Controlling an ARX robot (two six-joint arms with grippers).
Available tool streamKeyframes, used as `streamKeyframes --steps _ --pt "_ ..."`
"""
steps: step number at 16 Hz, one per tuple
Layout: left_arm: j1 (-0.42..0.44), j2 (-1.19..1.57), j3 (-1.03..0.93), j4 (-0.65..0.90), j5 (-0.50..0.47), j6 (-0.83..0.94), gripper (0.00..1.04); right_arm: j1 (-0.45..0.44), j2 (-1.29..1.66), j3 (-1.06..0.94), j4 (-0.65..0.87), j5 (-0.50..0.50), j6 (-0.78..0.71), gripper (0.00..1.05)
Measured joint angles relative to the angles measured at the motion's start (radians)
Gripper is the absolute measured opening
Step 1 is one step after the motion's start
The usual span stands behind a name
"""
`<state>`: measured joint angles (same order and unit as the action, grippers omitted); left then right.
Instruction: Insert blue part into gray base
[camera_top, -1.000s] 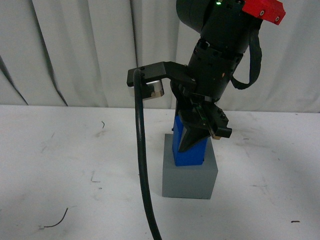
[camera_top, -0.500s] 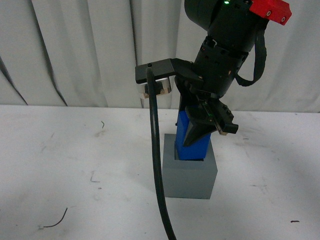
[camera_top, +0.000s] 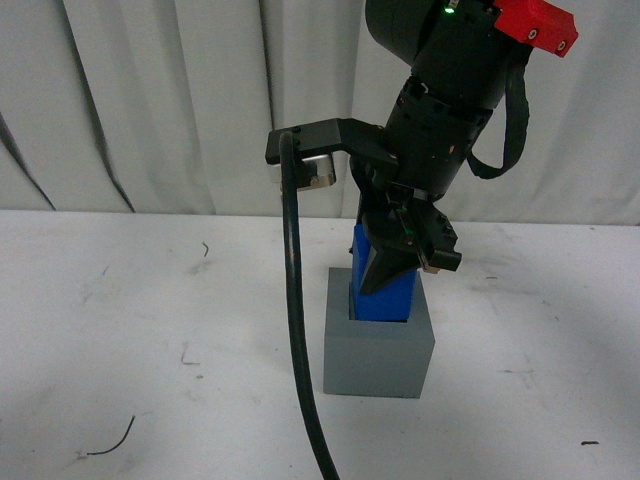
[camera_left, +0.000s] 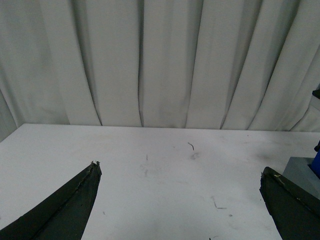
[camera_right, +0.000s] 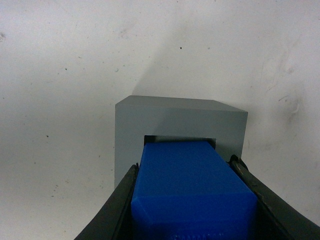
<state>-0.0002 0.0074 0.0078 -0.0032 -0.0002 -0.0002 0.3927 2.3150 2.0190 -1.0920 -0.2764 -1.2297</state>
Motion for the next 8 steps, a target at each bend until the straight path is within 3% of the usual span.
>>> streamKeyframes --steps 8 --pt "0.000 0.000 0.000 0.000 0.000 0.000 0.98 0.005 -0.035 -0.069 0.056 0.005 0.071 0.47"
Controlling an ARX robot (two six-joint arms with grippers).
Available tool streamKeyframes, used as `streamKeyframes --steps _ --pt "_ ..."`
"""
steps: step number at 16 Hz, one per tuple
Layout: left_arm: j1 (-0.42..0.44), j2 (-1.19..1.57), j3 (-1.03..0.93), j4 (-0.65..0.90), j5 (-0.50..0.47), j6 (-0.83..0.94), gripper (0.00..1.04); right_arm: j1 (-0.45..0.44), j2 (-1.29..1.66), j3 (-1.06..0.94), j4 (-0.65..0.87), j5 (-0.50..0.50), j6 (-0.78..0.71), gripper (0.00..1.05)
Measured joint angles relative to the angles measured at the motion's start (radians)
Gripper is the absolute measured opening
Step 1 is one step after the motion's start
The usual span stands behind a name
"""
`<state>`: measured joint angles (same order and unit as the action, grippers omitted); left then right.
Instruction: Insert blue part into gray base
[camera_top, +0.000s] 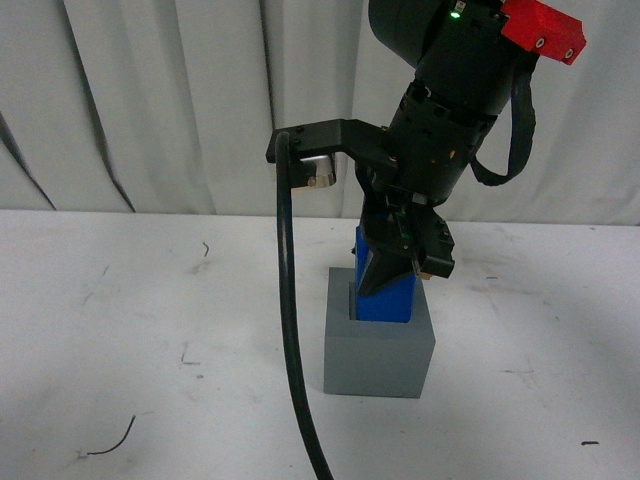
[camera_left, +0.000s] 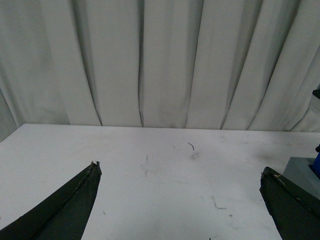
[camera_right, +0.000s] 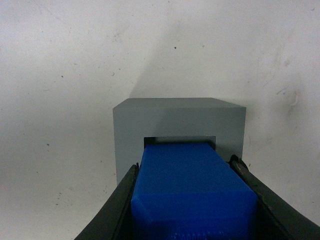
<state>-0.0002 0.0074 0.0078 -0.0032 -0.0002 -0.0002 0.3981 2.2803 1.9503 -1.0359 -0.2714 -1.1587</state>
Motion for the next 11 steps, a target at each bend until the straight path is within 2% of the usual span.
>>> streamKeyframes --steps 11 --pt "0.000 0.000 0.000 0.000 0.000 0.000 0.98 0.002 -0.016 -0.032 0.039 0.002 0.117 0.47"
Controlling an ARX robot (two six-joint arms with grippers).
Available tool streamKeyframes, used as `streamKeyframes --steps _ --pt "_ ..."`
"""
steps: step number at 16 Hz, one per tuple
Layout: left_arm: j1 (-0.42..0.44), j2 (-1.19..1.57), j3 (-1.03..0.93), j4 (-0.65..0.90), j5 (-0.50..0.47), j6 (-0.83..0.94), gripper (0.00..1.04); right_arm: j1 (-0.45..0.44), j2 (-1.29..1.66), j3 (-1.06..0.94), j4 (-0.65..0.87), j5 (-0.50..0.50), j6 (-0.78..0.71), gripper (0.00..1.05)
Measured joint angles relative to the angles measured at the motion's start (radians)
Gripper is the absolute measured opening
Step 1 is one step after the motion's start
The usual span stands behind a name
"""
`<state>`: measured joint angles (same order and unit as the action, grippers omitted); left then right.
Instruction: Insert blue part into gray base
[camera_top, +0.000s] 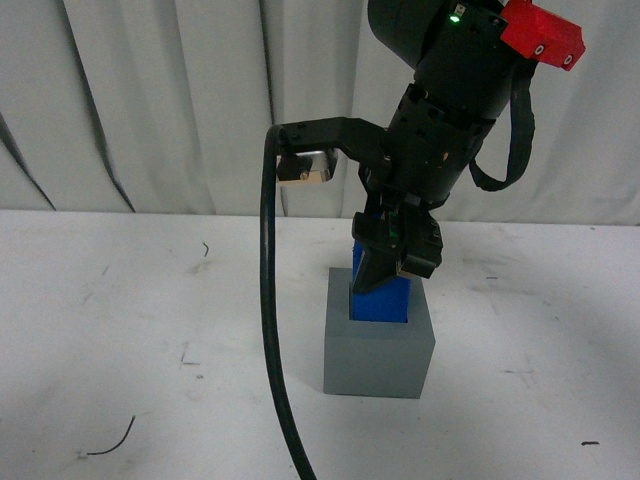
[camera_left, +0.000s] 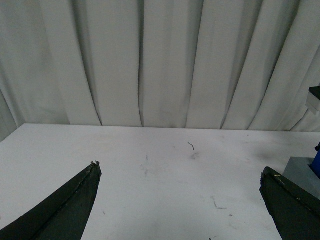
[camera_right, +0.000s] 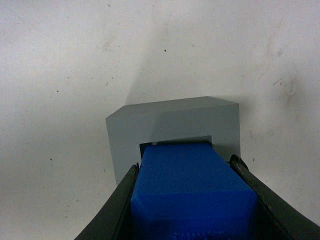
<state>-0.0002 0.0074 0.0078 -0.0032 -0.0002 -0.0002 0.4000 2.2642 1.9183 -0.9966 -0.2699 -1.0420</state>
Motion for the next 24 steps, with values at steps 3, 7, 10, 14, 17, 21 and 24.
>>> streamKeyframes --steps 3,7,10,14,17,21,24 --pt "0.000 0.000 0.000 0.000 0.000 0.000 0.98 -0.001 -0.008 -0.012 0.013 -0.006 0.019 0.47" --pt "0.000 0.000 0.000 0.000 0.000 0.000 0.98 -0.003 -0.028 -0.053 0.045 -0.010 0.016 0.47" --pt "0.000 0.000 0.000 0.000 0.000 0.000 0.98 -0.008 -0.034 -0.064 0.051 -0.018 0.001 0.47" --pt "0.000 0.000 0.000 0.000 0.000 0.000 0.98 -0.010 -0.037 -0.069 0.051 -0.014 0.002 0.47" --pt "0.000 0.000 0.000 0.000 0.000 0.000 0.98 -0.011 -0.040 -0.077 0.053 -0.015 -0.026 0.49" --pt "0.000 0.000 0.000 0.000 0.000 0.000 0.98 -0.014 -0.040 -0.096 0.003 -0.041 -0.022 0.95" --pt "0.000 0.000 0.000 0.000 0.000 0.000 0.98 -0.015 -0.040 -0.095 -0.002 -0.048 -0.034 0.98"
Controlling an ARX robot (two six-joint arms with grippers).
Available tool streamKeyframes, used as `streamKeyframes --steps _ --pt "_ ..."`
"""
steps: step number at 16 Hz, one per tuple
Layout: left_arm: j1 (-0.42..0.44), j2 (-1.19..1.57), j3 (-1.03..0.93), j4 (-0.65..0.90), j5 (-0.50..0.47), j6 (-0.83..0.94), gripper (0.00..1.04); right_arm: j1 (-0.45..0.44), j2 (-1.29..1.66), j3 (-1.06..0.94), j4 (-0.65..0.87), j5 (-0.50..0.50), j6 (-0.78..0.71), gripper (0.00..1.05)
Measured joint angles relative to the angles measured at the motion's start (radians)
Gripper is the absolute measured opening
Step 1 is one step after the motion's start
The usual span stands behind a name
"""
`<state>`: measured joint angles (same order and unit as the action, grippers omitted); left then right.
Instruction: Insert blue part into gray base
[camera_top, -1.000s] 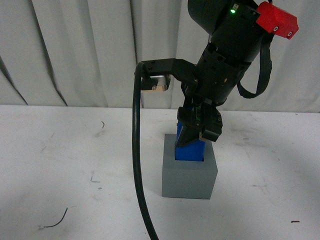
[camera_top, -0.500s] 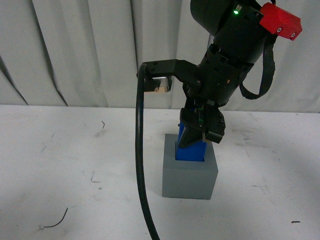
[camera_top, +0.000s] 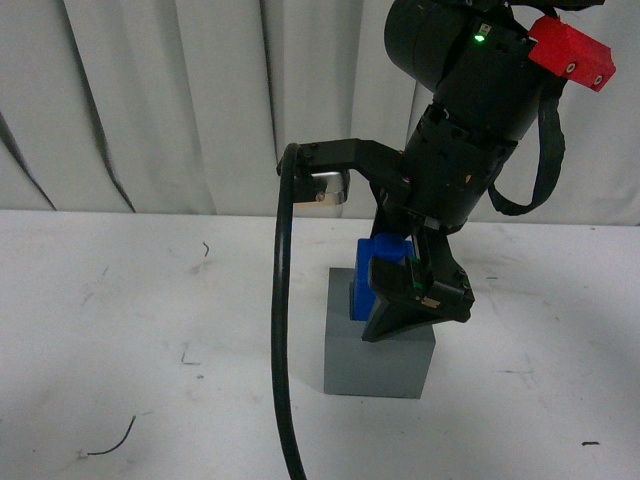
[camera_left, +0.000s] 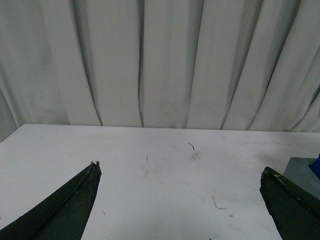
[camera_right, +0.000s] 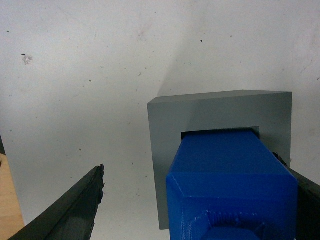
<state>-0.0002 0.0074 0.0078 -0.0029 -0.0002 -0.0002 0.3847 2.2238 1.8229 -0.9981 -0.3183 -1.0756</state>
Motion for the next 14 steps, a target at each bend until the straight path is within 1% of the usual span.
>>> streamKeyframes --steps 2,9,14 --pt "0.000 0.000 0.000 0.000 0.000 0.000 0.98 -0.006 0.000 0.008 -0.017 0.000 -0.026 0.98" --pt "0.000 0.000 0.000 0.000 0.000 0.000 0.98 -0.041 0.012 0.114 -0.108 -0.034 -0.220 0.98" --pt "0.000 0.000 0.000 0.000 0.000 0.000 0.98 -0.045 0.018 0.231 -0.190 -0.090 -0.271 0.98"
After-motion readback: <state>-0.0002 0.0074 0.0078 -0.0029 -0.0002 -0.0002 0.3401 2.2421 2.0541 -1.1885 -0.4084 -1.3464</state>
